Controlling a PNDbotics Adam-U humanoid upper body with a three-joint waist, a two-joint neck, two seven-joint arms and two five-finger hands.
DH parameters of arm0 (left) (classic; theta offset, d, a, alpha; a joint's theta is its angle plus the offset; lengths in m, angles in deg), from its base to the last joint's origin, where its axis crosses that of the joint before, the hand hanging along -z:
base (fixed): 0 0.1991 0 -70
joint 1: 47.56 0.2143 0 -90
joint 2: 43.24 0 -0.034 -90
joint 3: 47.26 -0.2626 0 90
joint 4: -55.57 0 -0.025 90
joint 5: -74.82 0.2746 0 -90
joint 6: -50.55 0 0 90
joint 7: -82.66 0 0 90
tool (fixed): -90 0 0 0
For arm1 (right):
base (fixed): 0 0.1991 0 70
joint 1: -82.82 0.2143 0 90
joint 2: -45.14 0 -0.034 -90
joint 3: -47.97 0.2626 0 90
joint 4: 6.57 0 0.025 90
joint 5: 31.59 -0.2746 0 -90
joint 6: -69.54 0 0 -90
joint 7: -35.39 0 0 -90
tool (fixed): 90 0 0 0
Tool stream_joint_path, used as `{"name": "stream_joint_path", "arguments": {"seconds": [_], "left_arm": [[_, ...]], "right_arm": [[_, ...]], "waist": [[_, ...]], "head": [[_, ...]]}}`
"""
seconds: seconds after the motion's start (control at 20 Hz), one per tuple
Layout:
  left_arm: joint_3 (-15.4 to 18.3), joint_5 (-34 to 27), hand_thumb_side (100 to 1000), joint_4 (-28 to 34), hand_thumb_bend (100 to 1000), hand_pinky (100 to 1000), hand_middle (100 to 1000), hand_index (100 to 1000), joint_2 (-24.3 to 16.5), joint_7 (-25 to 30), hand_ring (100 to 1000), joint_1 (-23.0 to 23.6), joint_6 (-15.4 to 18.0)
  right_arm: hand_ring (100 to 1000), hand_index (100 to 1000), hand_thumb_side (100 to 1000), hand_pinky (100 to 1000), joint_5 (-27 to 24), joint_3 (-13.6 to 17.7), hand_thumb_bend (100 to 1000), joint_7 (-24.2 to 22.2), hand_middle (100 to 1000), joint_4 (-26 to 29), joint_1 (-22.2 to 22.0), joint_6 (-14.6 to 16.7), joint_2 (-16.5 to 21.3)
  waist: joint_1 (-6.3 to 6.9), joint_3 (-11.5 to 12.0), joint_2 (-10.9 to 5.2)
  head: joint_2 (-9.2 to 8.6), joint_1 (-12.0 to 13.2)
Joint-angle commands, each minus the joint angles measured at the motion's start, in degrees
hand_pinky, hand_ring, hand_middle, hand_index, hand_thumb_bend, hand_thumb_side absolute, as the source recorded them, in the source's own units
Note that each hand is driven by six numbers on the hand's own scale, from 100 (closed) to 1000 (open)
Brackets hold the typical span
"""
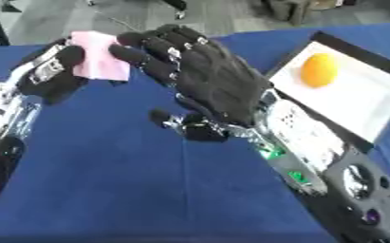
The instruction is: Pick up the objects with one hand, pass them to the other hand, and then place them into the box on the other side of the table.
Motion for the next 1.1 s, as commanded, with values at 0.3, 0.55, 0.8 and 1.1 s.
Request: {"name": "stream_joint_path", "arguments": {"seconds": [0.3,0.55,0.8,1.1], "left_arm": [[-0.2,0.1,586,1.2,100,685,490,561,-1.7,0.3,491,-1.2,-0.3],[-0.4,0.8,588,1.1,100,686,491,561,-2.0,0.4,491,-0.9,-0.1],[-0.8,1.1,588,1.0,100,688,491,561,-1.8,0.7,491,-1.0,0.0],[-1.8,1.1,590,1.4,100,689,492,561,-1.0,1.5,492,-1.7,-0.3]], "right_arm": [[805,961,100,844,-0.3,0.0,311,3.6,832,1.2,1.1,-1.4,-0.8],[795,965,100,833,-0.8,0.9,237,10.6,817,1.2,0.9,-4.8,-1.0],[828,995,100,859,-3.5,0.6,241,14.5,851,1.2,1.4,-7.3,-1.0],[828,1000,100,854,-5.7,-0.4,238,13.0,850,1.2,2.2,-7.4,-0.9]], "waist": [[-0.08,0.2,-0.68],[-0.02,0.1,-0.66],[-0.01,0.2,-0.64],[0.03,0.7,-0.48]], "head": [[-0.15,-0.3],[-0.15,-0.3],[-0.15,-0.6],[-0.15,-1.2]]}}
